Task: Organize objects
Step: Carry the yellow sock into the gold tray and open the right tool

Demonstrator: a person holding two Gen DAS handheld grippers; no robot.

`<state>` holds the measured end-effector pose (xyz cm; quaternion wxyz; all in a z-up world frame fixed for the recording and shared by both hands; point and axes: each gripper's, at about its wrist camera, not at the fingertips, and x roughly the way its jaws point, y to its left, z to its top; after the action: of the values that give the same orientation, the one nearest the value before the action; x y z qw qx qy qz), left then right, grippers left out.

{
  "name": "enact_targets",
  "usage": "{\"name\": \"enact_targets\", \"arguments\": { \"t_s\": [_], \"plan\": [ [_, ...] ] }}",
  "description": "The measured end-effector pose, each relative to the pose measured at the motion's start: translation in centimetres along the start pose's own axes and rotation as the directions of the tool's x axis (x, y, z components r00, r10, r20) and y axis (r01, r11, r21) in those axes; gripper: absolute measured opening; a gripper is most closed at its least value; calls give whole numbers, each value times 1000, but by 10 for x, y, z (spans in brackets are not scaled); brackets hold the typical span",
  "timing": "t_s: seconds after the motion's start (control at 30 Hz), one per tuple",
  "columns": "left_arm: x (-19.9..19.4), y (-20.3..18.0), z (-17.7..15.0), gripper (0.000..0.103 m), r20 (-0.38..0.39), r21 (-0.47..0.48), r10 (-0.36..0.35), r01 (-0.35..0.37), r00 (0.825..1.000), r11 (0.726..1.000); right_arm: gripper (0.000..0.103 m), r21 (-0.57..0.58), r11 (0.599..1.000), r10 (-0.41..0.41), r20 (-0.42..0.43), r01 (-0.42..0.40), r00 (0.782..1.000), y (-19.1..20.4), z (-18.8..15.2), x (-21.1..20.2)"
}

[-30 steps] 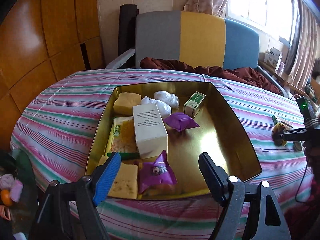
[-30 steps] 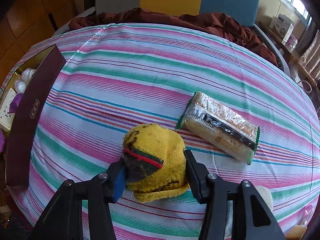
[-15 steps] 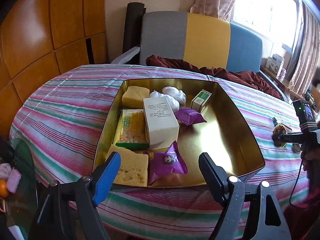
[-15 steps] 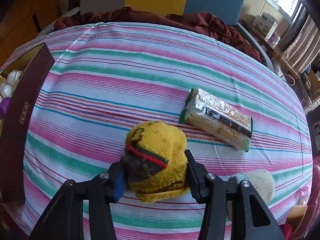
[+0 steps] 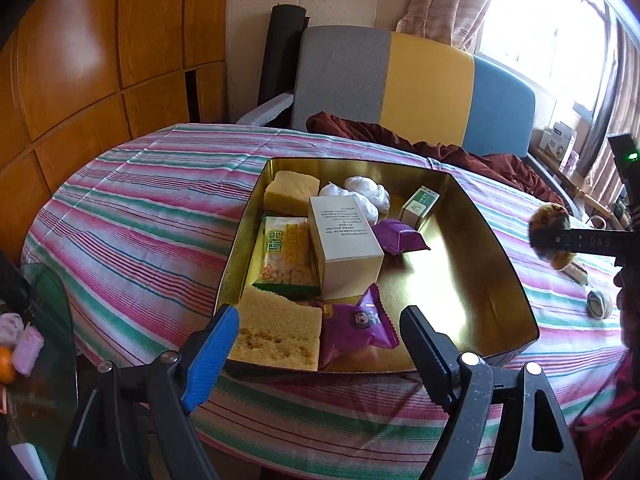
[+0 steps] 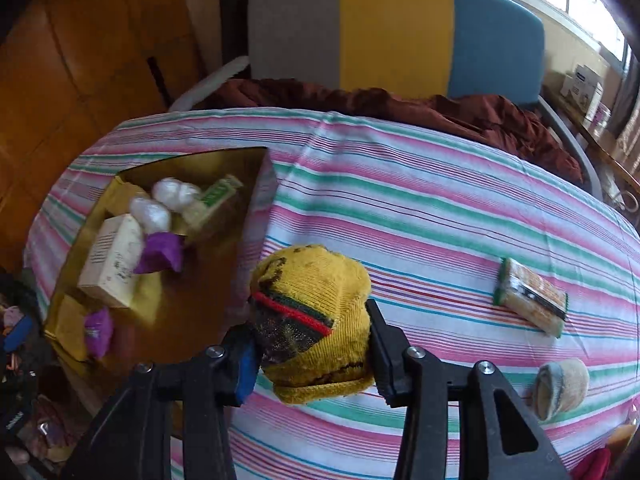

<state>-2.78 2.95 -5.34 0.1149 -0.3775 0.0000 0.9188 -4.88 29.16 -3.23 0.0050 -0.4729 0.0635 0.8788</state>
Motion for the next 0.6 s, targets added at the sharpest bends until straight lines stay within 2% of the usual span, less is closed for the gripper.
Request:
{"name": "enact_targets", "arguments": {
  "t_s": [0.17,0.27,0.53,0.57,0.6],
  "plan": [
    [-5,19,5,83,20,-55,20,-19,1000,998,46,-121,987,100,-22,-102,995,68,8,9],
    [-7,30,7,83,22,-84,37,-35,999,996,47,-155,983,90,-68,-99,994,94,8,33],
    [-3,46,4,83,3,-122,63,-62,998,991,54,-132,986,79,-155,-99,985,122,13,88],
    [-3,46,4,83,2,-121,63,-62,998,991,56,-122,985,98,-160,-119,982,122,13,90],
    [-2,46,4,83,0,-119,63,-62,998,991,64,-115,984,119,-163,-139,979,123,12,90]
  ]
}}
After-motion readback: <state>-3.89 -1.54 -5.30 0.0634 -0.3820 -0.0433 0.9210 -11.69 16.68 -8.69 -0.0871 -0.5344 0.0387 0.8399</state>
